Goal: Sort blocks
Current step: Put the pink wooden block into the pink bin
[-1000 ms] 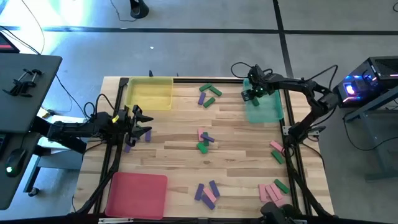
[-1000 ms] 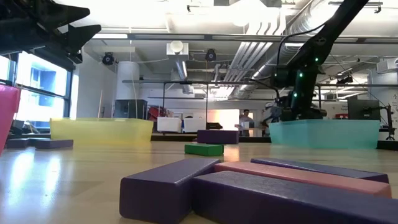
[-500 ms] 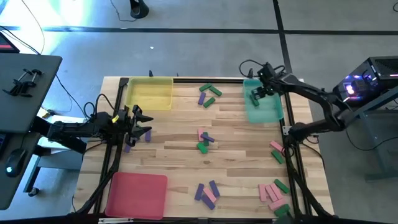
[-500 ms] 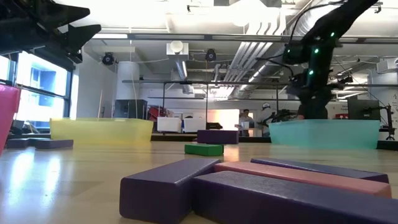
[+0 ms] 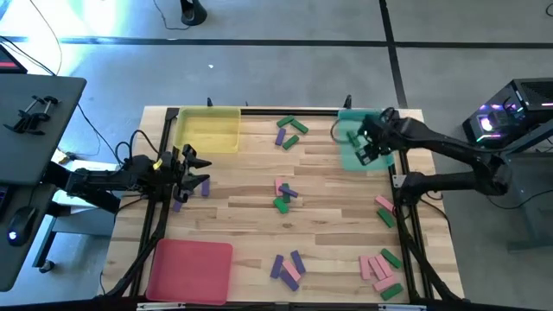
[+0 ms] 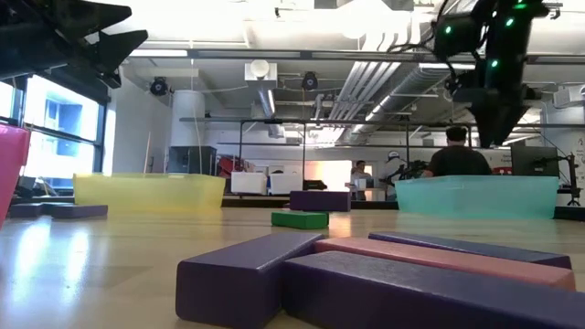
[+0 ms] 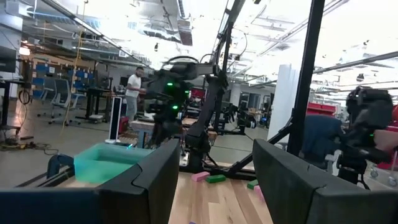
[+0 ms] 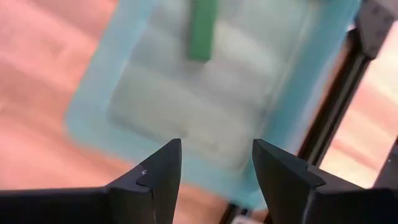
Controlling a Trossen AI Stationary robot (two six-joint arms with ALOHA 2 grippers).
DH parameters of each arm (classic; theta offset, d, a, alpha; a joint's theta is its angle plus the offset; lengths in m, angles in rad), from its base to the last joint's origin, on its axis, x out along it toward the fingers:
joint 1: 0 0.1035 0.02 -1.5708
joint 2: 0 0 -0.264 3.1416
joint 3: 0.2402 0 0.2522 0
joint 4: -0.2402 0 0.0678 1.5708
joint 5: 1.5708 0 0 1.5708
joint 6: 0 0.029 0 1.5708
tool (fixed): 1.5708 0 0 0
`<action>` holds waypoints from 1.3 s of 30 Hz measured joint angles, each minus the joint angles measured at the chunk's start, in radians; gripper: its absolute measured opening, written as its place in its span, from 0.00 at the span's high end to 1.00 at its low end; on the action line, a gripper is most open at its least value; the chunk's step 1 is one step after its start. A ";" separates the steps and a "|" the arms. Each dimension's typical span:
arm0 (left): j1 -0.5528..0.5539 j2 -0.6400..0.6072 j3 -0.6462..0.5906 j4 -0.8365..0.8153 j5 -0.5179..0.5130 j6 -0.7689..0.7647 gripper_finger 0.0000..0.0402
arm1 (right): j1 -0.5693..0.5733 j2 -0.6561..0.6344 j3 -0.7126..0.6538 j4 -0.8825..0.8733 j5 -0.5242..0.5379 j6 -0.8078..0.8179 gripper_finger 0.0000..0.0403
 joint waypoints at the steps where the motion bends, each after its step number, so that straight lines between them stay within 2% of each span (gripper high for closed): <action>1: 0.000 0.000 0.000 0.000 0.000 0.000 0.52 | 0.042 -0.006 0.000 -0.016 -0.018 0.036 0.55; 15: 0.000 0.000 0.000 -0.001 0.000 0.000 0.52 | 0.668 0.012 0.000 -0.029 -0.193 0.553 0.55; 20: 0.000 0.000 0.000 -0.001 0.000 0.000 0.52 | 0.828 0.037 0.000 0.007 -0.320 0.649 0.55; 24: 0.000 0.000 0.000 -0.001 0.000 0.000 0.52 | 0.895 0.081 0.000 0.027 -0.396 0.735 0.55; 29: 0.000 0.000 0.000 -0.001 0.000 0.000 0.52 | 0.928 0.170 0.000 0.025 -0.488 0.762 0.55; 39: 0.000 0.000 0.000 -0.002 0.000 0.000 0.52 | 0.908 0.347 0.000 0.002 -0.531 0.608 0.55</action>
